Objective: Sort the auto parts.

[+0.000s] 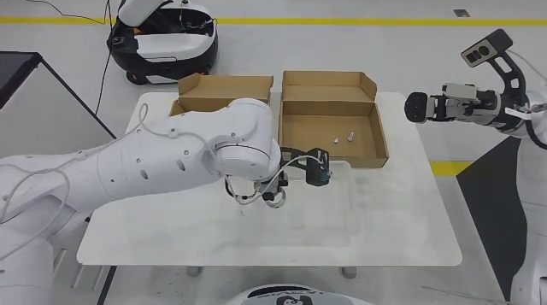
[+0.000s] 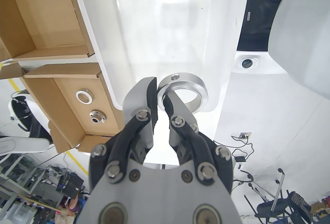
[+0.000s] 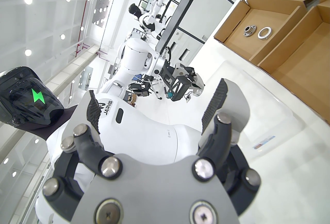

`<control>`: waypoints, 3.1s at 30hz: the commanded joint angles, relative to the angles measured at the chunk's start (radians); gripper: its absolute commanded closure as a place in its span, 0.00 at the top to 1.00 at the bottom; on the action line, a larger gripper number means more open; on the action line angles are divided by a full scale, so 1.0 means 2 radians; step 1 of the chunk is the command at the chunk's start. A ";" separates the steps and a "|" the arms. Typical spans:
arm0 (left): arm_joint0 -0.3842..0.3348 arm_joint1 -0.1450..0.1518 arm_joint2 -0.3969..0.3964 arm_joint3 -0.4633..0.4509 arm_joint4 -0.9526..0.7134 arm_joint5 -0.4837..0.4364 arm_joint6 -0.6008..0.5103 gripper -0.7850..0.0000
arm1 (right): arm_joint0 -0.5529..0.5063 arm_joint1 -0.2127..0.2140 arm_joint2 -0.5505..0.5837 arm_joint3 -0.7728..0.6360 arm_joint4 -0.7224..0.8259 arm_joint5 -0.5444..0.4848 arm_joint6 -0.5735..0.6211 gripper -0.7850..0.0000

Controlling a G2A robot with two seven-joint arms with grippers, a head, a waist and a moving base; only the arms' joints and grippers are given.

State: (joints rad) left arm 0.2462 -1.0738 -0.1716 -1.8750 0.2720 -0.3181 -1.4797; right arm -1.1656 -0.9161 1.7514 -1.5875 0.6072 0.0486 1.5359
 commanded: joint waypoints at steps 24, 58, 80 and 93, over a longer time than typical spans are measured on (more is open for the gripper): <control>0.151 0.091 -0.244 0.037 -0.217 -0.222 0.218 0.00 | 0.000 0.000 0.000 0.000 0.000 0.000 0.000 1.00; 0.192 0.107 -0.286 0.001 -0.399 -0.347 0.336 0.00 | 0.000 0.000 0.000 0.000 0.000 0.000 0.000 1.00; 0.255 0.085 -0.346 -0.022 -0.485 -0.347 0.434 0.00 | 0.000 0.000 0.000 0.000 0.000 0.000 0.000 1.00; 0.314 0.028 -0.410 -0.029 -0.689 -0.347 0.336 0.00 | 0.000 0.000 0.000 0.000 0.000 0.000 0.000 1.00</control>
State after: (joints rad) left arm 0.8661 -1.0068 -0.9838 -1.9334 -1.0655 -1.0123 -0.7845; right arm -1.1656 -0.9161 1.7514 -1.5875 0.6072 0.0486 1.5359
